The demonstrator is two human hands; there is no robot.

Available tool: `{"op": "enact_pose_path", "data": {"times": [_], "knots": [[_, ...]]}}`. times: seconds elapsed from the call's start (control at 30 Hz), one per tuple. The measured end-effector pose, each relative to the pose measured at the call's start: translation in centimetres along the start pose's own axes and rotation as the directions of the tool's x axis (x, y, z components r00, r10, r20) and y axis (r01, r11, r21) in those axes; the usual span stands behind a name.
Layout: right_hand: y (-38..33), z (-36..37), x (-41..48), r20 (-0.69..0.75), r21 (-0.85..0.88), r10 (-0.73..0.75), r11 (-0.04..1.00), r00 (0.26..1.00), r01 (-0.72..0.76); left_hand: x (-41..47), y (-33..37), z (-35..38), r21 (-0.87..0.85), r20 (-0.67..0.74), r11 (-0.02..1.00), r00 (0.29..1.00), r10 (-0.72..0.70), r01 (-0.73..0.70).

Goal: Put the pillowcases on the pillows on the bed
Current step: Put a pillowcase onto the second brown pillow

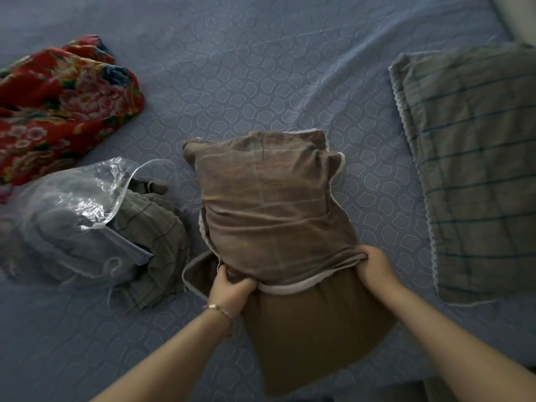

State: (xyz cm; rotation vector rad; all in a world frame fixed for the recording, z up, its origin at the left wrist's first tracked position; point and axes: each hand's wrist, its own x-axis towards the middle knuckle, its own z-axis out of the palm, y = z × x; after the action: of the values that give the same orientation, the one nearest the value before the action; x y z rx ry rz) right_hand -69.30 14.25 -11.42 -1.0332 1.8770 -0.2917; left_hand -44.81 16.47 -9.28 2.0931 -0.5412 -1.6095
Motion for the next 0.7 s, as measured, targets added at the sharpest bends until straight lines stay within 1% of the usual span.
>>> {"op": "enact_pose_path", "data": {"times": [0.03,0.1,0.13,0.17,0.2,0.23,0.27,0.3,0.33,0.37,0.4,0.43,0.47,0.5,0.53,0.57,0.6,0.63,0.67,0.7], "knots": [[-0.6,-0.7,-0.7,-0.023,0.062,0.016,0.998,1.0,-0.014,0.0,1.5,-0.2,-0.044,0.021,0.999,0.999,0.03,-0.029],[-1.5,-2.2,-2.6,0.018,0.17,0.105,0.98,0.994,-0.107,-1.1,4.0,-1.2,-0.127,0.106,0.991,0.993,0.046,-0.032],[-1.7,-2.7,-3.5,0.066,0.206,0.164,0.963,0.984,-0.174,-1.5,4.4,-2.0,-0.091,0.142,0.995,0.989,0.041,-0.028],[-1.9,-3.1,-4.0,0.092,0.209,0.215,0.95,0.972,-0.23,-1.9,4.3,-2.9,0.036,0.165,0.999,0.986,0.033,-0.039],[-1.9,-3.2,-4.3,0.107,0.197,0.277,0.935,0.955,-0.294,-1.8,3.3,-3.7,0.21,0.171,0.974,0.984,0.052,-0.089],[-1.6,-3.2,-4.5,0.122,0.162,0.34,0.92,0.933,-0.357,-2.0,2.3,-4.3,0.404,0.163,0.906,0.985,0.062,-0.123],[-1.1,-3.0,-4.9,0.141,0.106,0.39,0.908,0.91,-0.406,-1.9,1.0,-4.6,0.576,0.143,0.807,0.988,0.06,-0.132],[-0.7,-2.7,-5.4,0.154,0.046,0.424,0.899,0.892,-0.435,-2.0,0.1,-4.8,0.688,0.119,0.714,0.991,0.063,-0.128],[-0.3,-2.2,-6.0,0.187,0.012,0.436,0.895,0.88,-0.446,-1.9,-0.9,-4.9,0.727,0.108,0.672,0.99,0.09,-0.141],[0.0,-1.9,-6.5,0.219,-0.005,0.44,0.893,0.871,-0.449,-1.7,-1.4,-5.0,0.741,0.125,0.653,0.987,0.098,-0.158],[0.3,-1.5,-6.9,0.23,-0.02,0.432,0.898,0.872,-0.439,-1.9,-1.7,-5.1,0.731,0.146,0.664,0.986,0.075,-0.158],[0.7,-1.1,-7.1,0.233,-0.036,0.421,0.904,0.876,-0.425,-2.0,-2.2,-5.3,0.75,0.187,0.64,0.982,0.039,-0.168],[1.0,-0.7,-7.4,0.246,-0.057,0.385,0.922,0.89,-0.383,-2.2,-2.3,-5.5,0.785,0.24,0.594,0.97,-0.029,-0.176],[0.9,-0.6,-7.6,0.295,-0.101,0.35,0.937,0.889,-0.336,-2.5,-2.2,-5.7,0.854,0.289,0.482,0.949,-0.126,-0.196],[0.6,-0.5,-7.8,0.368,-0.14,0.347,0.938,0.862,-0.318,-2.8,-1.8,-5.6,0.909,0.301,0.361,0.927,-0.223,-0.208],[0.2,-0.4,-7.8,0.433,-0.161,0.366,0.931,0.824,-0.328,-2.9,-1.3,-5.6,0.935,0.29,0.281,0.925,-0.245,-0.218],[-0.1,-0.4,-7.3,0.462,-0.124,0.359,0.932,0.811,-0.342,-2.8,-0.3,-5.3,0.939,0.29,0.25,0.933,-0.214,-0.235],[-0.2,-0.4,-6.4,0.443,-0.008,0.34,0.927,0.83,-0.376,-2.3,0.5,-5.1,0.924,0.275,0.318,0.947,-0.164,-0.213],[-0.3,-0.5,-5.4,0.38,0.173,0.321,0.897,0.868,-0.407,-1.8,1.3,-4.8,0.888,0.244,0.425,0.964,-0.108,-0.177],[-0.3,-0.5,-4.4,0.314,0.337,0.322,0.842,0.893,-0.421,-1.1,1.9,-4.4,0.826,0.19,0.544,0.981,-0.022,-0.148]]}}
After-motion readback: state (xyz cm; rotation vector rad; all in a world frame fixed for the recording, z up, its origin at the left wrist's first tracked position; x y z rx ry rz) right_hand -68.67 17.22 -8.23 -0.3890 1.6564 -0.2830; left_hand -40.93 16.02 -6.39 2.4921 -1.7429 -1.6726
